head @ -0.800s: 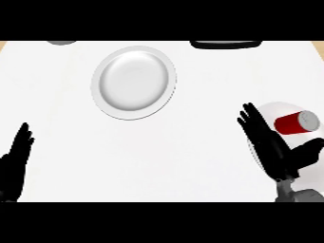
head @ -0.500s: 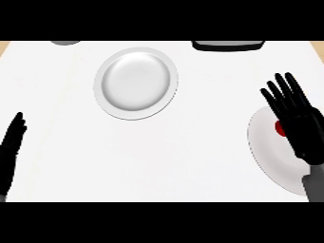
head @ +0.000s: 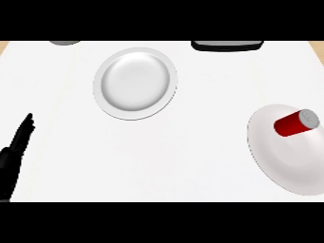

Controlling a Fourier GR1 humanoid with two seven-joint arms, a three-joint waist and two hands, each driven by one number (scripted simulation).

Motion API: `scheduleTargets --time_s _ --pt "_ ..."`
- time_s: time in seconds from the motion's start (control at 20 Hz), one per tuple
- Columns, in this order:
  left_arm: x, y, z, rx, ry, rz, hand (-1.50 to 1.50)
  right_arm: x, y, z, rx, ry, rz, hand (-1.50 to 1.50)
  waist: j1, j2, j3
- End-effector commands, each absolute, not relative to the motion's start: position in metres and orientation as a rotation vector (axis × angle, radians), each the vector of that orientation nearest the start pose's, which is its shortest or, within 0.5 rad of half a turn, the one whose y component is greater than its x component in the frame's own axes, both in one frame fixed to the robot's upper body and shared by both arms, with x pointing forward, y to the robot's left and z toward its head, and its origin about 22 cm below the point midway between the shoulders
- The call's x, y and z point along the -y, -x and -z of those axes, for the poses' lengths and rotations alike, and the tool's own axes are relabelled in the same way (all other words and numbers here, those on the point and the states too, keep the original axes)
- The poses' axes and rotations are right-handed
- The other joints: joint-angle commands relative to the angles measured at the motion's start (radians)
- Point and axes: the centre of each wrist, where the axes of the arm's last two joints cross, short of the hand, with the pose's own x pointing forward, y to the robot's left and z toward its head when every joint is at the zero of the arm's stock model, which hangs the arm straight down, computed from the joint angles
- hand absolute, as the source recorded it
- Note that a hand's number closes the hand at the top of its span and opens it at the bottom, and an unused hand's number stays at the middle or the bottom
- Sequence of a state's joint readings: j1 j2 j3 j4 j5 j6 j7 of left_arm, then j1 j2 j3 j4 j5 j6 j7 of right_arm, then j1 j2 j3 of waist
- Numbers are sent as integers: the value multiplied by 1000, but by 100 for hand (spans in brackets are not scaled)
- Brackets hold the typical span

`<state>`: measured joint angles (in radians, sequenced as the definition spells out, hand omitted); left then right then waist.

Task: Pick the can from the plate and place it in the plate

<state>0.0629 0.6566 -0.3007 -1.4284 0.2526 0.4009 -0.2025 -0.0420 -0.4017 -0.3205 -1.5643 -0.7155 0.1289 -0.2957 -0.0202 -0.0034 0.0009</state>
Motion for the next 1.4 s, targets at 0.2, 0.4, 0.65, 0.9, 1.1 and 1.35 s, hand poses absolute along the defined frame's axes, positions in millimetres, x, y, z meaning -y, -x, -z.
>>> scheduleTargets --time_s 0.2,0.4,0.65,0.9,1.1,1.35 --pt "-336 -220 3 1521 -469 279 0 448 -186 -79 2056 -93 163 -150 11 2 0" --pt "-341 -207 7 1515 -478 303 0 463 -180 -100 1916 57 -156 -150 18 3 -1" --pt "-340 -217 -2 1524 -467 285 0 479 -189 -141 1759 186 -376 -150 25 3 -1" --pt "-327 -217 8 1524 -465 293 0 463 -211 -162 1629 242 -452 -150 24 3 -1" --pt "-336 -217 1 1521 -463 299 0 461 -234 -148 1517 242 -570 -150 36 5 -1" --pt "-333 -224 -5 1532 -476 305 0 465 -262 -169 1423 279 -689 -150 45 7 0"
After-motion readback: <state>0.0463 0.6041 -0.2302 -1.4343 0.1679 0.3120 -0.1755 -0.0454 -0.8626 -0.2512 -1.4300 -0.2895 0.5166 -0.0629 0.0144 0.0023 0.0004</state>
